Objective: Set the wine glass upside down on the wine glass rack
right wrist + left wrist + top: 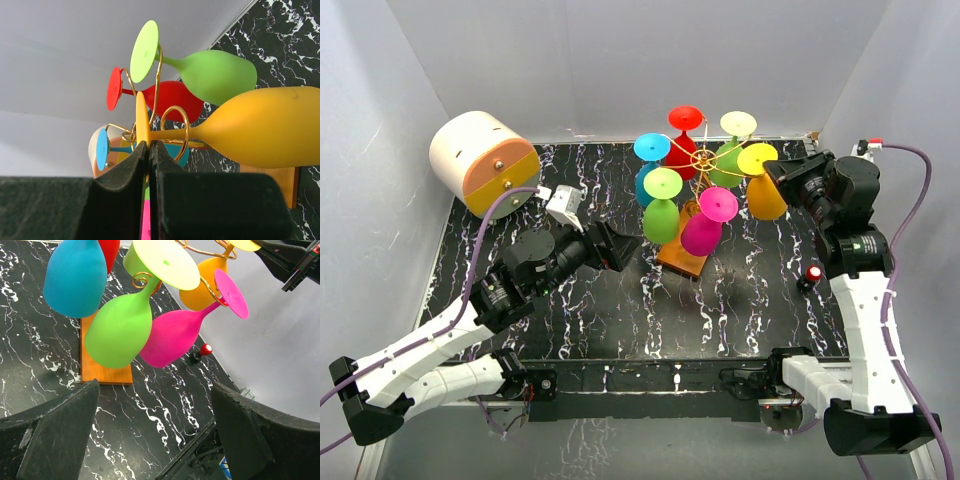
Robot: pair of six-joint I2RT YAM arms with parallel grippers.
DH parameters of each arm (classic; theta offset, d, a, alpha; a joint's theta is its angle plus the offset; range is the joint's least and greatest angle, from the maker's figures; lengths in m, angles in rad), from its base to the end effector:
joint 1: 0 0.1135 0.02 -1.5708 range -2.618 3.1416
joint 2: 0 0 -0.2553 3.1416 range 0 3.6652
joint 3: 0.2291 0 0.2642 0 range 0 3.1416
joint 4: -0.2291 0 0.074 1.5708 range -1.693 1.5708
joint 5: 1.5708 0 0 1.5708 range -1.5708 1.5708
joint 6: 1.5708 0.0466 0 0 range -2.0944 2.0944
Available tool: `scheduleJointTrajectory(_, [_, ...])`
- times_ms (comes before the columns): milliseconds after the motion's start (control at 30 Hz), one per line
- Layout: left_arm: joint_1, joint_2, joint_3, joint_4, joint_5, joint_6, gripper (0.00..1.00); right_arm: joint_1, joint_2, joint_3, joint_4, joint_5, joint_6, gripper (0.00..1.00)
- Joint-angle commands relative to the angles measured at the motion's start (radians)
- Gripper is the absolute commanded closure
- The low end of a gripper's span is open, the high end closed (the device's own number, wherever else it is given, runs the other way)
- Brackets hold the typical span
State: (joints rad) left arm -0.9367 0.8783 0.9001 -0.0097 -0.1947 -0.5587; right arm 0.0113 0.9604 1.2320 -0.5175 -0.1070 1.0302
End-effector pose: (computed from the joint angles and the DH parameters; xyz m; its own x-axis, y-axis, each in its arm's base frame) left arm 0.1451 -0.1821 0.3770 -0.3521 -0.3990 -0.8466 0.5768 0.6199 -0.5320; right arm 0.2221 0.0075 0.4202 -0.2237 0.8500 -0.4769 0.1496 0.5134 0.8450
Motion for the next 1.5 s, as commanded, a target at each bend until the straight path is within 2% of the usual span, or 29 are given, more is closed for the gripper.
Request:
scheduleJointTrajectory(0, [-0.004, -0.009, 0.028, -0.012, -0.018, 0.002, 0.09, -0.004, 0.033, 0.016, 0.093, 0.006, -0.012, 1.0])
scheduleJointTrajectory(333, [-0.002, -0.007, 0.034, -0.032, -0.047, -0.01, 0.08, -0.004, 0.09, 0.046, 0.111, -0.02, -0.048, 0.99])
scheduleJointTrajectory(400, [-0.002, -0.003, 0.04, -0.049, -0.076, -0.036, 0.06, -0.004, 0.092, 0.049, 0.092, -0.013, -0.047, 0.91])
scheduleJointTrajectory(433, [-0.003, -0.001, 0.043, -0.064, -0.104, -0.077, 0.06, -0.004, 0.092, 0.05, 0.076, -0.009, -0.046, 0.83])
scheduleJointTrajectory(533, [-0.003, 0.013, 0.059, -0.1, -0.158, -0.115, 0.02, -0.004, 0.081, 0.053, 0.053, 0.005, -0.053, 0.74])
scheduleJointTrajectory(700, [-0.003, 0.062, 0.132, -0.21, -0.189, -0.138, 0.01, -0.004, 0.075, 0.064, 0.02, 0.026, -0.076, 0.57])
scheduleJointTrajectory(900, [-0.002, 0.106, 0.206, -0.323, -0.2, -0.135, 0.01, -0.004, 0.069, 0.081, -0.035, 0.074, -0.118, 0.46])
scheduleJointTrajectory(1200, [-0.003, 0.016, 0.145, -0.291, -0.197, -0.028, 0.01, -0.004, -0.009, 0.105, -0.121, 0.199, -0.223, 0.31])
scheduleJointTrajectory(1333, [-0.003, 0.006, 0.21, -0.405, -0.255, 0.021, 0.01, -0.004, -0.105, 0.089, -0.129, 0.293, -0.321, 0.21])
scheduleJointTrajectory(1467, [-0.003, 0.012, 0.314, -0.521, -0.321, 0.091, 0.01, -0.004, -0.23, 0.054, -0.163, 0.376, -0.438, 0.16])
